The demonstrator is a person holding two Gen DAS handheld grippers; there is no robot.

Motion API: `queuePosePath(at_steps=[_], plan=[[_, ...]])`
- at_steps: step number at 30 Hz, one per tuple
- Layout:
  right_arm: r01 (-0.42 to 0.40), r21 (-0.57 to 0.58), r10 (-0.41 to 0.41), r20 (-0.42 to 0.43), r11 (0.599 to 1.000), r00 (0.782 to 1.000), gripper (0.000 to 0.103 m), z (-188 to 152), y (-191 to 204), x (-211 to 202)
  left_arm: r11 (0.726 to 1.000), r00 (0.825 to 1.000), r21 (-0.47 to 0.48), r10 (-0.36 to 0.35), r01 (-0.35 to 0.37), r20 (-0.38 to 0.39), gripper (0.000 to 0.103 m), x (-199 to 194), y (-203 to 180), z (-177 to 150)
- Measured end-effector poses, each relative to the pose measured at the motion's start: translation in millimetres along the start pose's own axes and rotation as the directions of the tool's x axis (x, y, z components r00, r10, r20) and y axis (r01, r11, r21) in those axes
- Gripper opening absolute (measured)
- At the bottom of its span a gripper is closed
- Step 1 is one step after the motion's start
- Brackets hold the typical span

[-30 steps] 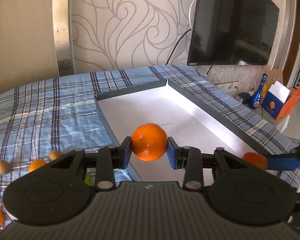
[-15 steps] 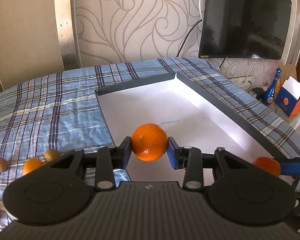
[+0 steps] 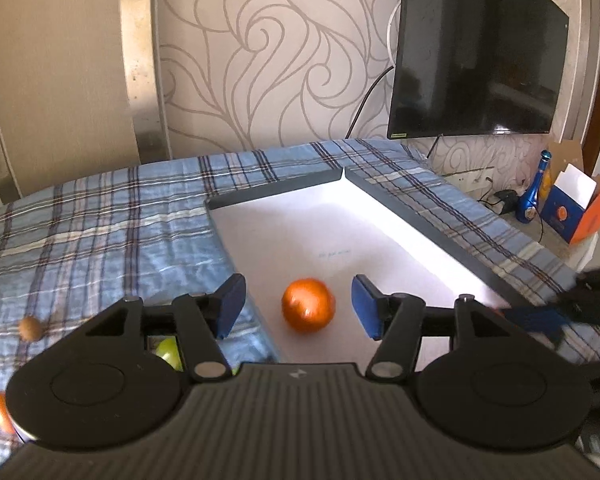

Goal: Organize fruits

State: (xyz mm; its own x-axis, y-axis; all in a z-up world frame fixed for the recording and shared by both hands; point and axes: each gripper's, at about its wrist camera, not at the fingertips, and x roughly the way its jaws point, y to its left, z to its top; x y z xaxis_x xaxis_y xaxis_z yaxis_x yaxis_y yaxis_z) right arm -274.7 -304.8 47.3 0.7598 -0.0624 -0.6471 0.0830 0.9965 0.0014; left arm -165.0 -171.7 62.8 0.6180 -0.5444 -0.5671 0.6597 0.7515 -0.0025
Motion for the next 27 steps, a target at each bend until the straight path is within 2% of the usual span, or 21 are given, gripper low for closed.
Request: queuePosePath(at_steps=[8, 14, 19, 27], plan=[[0.008, 0.074, -0.006, -0.016, 0.997, 1.0, 0.035, 1.2, 5.6, 9.8, 1.0, 1.0, -0.009, -0.013, 0.013, -0.009, 0.064, -43.3, 18.1, -25.4], [0.038, 0.135, -0.036, -0.021, 0.99, 0.999, 0.035, 4.9, 10.9, 18.5, 1.0, 0.999, -0.013, -0.011, 0.01, -0.031, 0.064, -61.0, 44.2, -36.2], [0.07, 0.159, -0.064, -0.044, 0.985, 0.997, 0.035, 5.7, 18.7, 30.9, 1.0, 0.997, -0.021, 0.009, -0.011, -0.077, 0.064, -69.6, 68.6, -47.9], [0.124, 0.166, -0.118, -0.043, 0.978, 0.992, 0.035, 14.2, 23.8, 44.9, 0.997, 0.994, -0.052, 0.046, -0.051, -0.096, 0.065, -83.6, 103.2, -61.8]])
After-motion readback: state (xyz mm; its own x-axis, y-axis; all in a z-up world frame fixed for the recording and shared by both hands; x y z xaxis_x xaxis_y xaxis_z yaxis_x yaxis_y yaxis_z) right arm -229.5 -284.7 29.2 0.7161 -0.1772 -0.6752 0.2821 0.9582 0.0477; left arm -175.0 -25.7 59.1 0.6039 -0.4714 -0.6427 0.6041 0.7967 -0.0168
